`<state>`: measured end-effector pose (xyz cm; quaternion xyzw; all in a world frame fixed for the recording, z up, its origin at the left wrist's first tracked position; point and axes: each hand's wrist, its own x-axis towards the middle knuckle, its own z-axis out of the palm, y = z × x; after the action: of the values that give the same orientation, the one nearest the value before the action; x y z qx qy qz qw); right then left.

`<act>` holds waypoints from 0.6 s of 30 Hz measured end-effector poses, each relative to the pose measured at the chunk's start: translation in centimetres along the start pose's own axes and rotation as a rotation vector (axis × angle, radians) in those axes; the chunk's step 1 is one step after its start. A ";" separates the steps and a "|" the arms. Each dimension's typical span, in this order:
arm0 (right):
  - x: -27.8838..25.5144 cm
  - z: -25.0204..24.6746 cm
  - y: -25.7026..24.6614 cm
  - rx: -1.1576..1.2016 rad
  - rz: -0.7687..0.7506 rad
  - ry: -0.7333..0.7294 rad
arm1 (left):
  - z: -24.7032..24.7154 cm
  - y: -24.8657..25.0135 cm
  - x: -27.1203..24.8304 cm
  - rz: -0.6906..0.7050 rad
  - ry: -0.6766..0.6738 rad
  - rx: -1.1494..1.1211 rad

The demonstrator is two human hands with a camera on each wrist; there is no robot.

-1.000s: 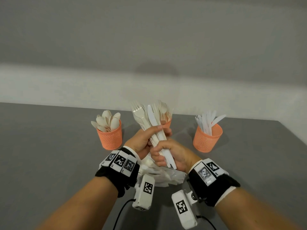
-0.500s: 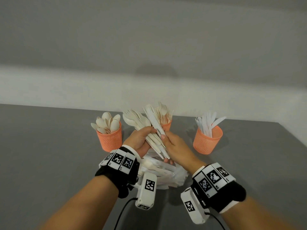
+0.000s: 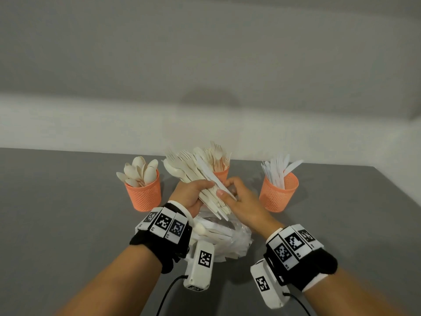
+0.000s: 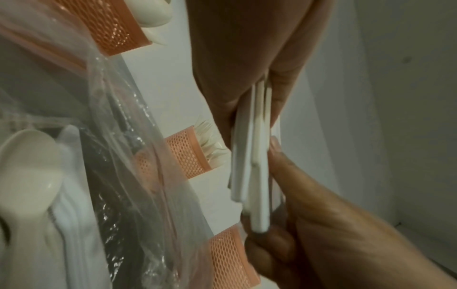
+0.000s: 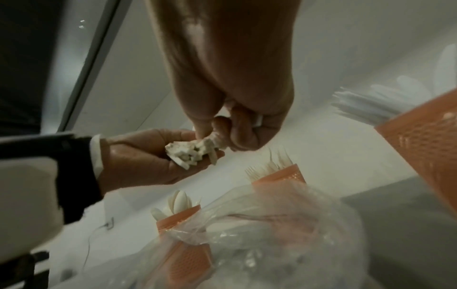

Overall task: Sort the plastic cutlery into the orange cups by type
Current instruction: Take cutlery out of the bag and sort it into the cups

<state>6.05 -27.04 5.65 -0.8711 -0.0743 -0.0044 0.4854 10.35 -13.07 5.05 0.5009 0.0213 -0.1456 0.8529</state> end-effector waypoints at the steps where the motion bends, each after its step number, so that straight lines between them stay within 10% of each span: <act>1: 0.1 0.0 0.2 -0.025 -0.048 0.037 | 0.2 -0.1 0.0 -0.006 0.018 -0.009; 18: 0.6 -0.7 0.3 0.155 -0.006 0.111 | 0.8 -0.7 0.1 -0.085 -0.023 -0.174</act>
<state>6.74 -27.69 5.82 -0.8290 -0.0499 -0.0482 0.5549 10.16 -14.05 4.84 0.4220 0.0454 -0.1848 0.8864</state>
